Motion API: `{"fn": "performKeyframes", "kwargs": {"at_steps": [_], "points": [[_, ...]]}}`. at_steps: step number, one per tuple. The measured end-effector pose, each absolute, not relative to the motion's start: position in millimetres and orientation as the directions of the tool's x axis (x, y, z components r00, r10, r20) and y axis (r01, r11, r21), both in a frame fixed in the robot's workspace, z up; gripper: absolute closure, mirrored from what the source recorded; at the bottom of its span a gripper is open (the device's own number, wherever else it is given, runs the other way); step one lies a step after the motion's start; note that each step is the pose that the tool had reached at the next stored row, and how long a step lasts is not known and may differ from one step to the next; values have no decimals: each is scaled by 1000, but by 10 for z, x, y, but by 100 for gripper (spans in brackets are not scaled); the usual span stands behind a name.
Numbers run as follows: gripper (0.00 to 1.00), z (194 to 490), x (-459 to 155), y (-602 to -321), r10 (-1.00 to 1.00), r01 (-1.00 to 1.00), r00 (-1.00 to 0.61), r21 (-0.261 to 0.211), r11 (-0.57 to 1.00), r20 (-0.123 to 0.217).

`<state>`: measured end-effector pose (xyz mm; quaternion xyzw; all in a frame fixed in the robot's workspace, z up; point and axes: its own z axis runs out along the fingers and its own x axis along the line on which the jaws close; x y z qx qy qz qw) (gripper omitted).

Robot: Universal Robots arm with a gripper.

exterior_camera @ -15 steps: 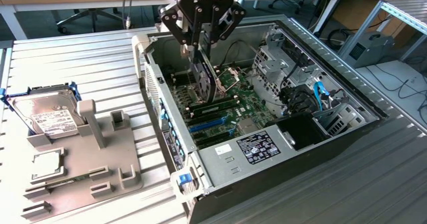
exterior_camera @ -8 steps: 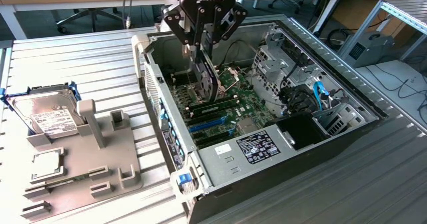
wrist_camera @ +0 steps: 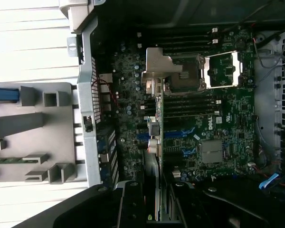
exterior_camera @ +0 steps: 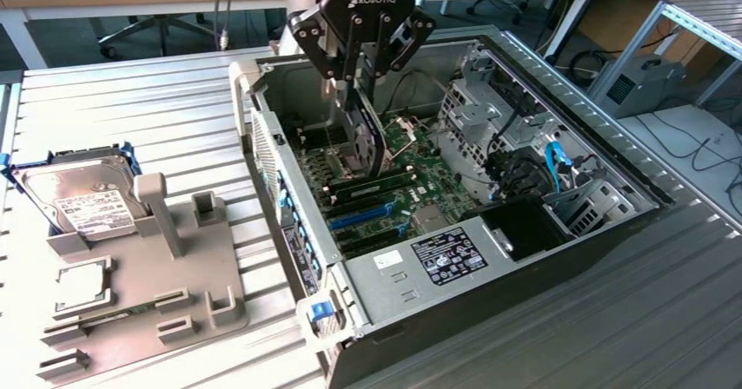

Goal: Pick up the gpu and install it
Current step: 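Pick up the gpu and move the gpu toward the slot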

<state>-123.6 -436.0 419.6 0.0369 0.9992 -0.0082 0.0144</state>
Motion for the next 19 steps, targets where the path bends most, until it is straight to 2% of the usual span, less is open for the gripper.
{"fn": "performKeyframes", "kwargs": {"at_steps": [19], "points": [[74, 4148, -1126, -4350, 73, 74, -997, -15, 997, -29]]}}
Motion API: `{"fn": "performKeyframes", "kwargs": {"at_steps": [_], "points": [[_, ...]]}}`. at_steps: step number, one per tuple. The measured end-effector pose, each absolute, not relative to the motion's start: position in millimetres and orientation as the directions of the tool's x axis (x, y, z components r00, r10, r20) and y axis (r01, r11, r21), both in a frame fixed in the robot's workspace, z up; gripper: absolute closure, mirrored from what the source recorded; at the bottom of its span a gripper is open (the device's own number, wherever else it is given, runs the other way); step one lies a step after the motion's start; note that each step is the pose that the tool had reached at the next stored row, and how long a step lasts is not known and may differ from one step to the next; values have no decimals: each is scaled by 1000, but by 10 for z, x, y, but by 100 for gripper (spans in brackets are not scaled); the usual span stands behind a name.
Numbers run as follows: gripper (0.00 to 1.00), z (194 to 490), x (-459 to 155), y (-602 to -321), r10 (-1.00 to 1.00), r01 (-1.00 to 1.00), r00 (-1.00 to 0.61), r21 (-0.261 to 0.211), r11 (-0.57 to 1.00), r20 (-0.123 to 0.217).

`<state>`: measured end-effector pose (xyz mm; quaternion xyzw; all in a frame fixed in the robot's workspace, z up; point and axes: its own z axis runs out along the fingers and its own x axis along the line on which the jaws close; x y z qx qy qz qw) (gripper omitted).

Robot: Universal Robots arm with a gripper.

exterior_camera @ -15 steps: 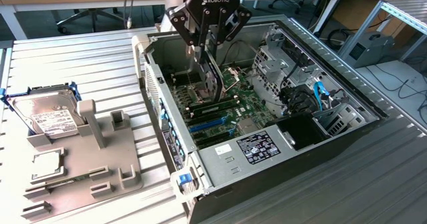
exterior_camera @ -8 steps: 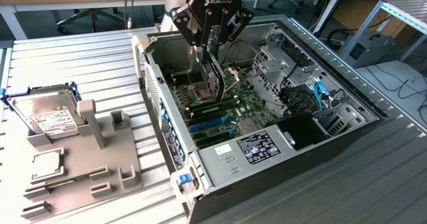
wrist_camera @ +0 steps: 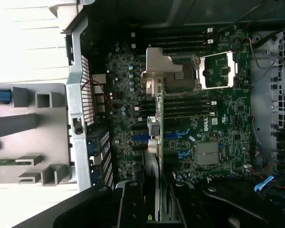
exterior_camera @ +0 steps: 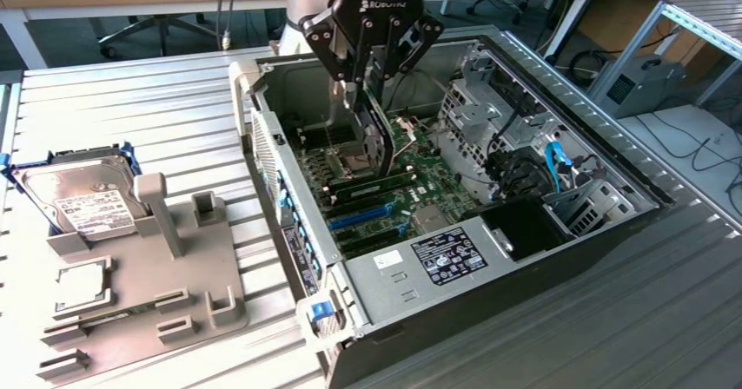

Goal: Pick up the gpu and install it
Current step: 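Pick up the gpu and move the gpu toward the slot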

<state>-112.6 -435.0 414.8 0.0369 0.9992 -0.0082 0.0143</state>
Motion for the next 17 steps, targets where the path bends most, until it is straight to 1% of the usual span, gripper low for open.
{"fn": "performKeyframes", "kwargs": {"at_steps": [17], "points": [[74, 4106, -1035, -4345, 73, 74, -997, -15, 997, -29]]}}
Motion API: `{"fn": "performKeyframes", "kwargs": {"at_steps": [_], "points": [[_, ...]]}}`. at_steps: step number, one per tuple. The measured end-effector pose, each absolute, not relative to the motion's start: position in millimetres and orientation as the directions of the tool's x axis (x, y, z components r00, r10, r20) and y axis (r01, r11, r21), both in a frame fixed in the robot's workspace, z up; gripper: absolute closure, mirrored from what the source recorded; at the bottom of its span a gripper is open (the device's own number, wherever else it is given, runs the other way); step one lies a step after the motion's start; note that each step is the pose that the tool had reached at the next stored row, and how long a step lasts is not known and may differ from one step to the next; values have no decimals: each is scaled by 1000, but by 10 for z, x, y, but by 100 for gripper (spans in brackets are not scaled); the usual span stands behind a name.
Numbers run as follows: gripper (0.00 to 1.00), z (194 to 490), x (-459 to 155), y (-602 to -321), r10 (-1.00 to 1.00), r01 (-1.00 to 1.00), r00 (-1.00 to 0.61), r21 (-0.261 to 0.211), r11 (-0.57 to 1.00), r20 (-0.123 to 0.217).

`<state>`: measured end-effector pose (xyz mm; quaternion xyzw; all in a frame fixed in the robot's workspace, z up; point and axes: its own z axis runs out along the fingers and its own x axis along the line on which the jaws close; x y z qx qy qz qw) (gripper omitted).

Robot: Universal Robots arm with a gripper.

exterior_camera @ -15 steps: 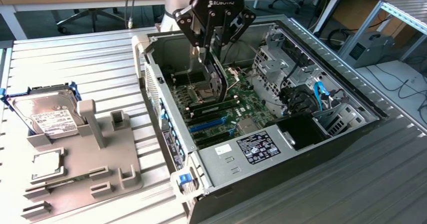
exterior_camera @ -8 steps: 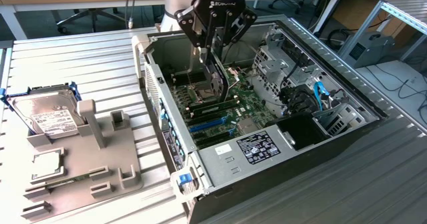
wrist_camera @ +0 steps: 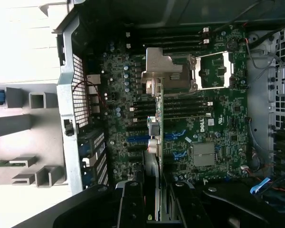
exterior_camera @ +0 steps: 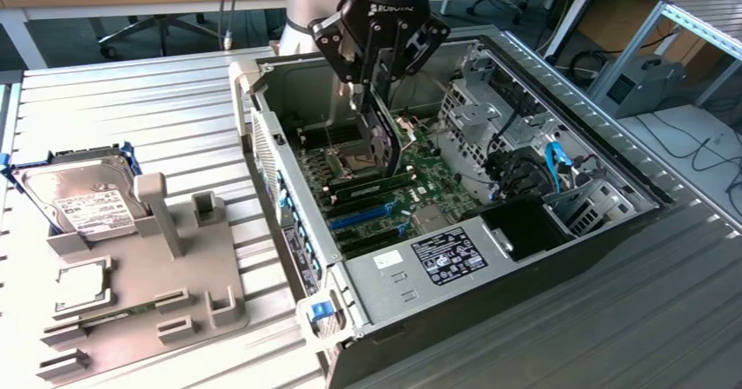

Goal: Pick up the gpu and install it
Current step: 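Pick up the gpu and move the gpu toward the slot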

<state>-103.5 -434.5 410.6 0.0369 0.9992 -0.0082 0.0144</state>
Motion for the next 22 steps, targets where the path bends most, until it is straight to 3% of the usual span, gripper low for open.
{"fn": "performKeyframes", "kwargs": {"at_steps": [22], "points": [[74, 4045, -919, -4336, 73, 74, -997, -15, 997, -29]]}}
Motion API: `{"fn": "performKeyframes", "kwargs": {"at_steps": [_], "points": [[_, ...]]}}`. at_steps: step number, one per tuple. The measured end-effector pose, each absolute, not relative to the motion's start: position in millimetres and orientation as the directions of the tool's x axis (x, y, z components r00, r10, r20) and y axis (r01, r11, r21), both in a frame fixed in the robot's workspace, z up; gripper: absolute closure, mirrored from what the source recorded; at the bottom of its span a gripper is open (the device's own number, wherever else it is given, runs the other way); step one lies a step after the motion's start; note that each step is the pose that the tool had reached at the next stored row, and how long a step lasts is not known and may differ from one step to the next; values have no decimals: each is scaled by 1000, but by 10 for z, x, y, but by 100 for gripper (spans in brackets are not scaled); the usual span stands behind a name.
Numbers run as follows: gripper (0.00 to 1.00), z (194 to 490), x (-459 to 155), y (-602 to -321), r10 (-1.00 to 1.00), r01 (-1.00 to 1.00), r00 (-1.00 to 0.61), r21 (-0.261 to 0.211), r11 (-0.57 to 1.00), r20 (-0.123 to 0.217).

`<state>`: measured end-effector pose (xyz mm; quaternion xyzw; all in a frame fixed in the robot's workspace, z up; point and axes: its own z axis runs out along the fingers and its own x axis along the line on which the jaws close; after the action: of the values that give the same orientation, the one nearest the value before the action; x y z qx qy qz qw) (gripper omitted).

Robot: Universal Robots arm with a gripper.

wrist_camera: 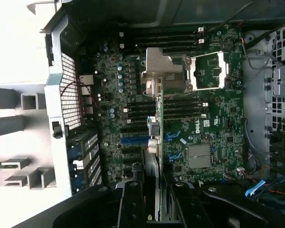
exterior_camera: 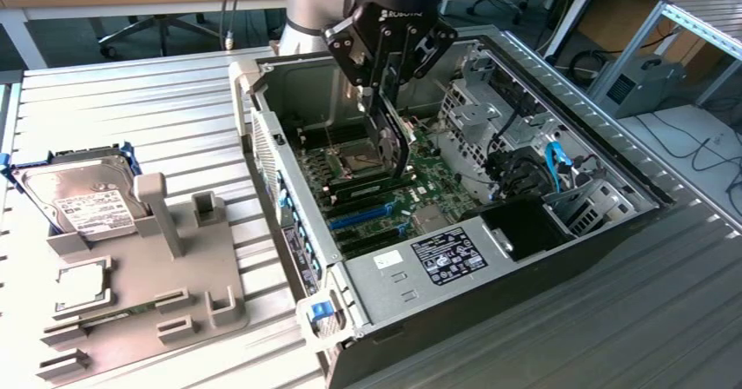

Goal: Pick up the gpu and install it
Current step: 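Pick up the gpu and move the gpu toward the slot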

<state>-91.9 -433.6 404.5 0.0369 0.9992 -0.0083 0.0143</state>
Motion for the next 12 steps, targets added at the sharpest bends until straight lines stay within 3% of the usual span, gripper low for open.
{"fn": "performKeyframes", "kwargs": {"at_steps": [12], "points": [[74, 3978, -746, -4288, 73, 74, -997, -15, 997, -29]]}}
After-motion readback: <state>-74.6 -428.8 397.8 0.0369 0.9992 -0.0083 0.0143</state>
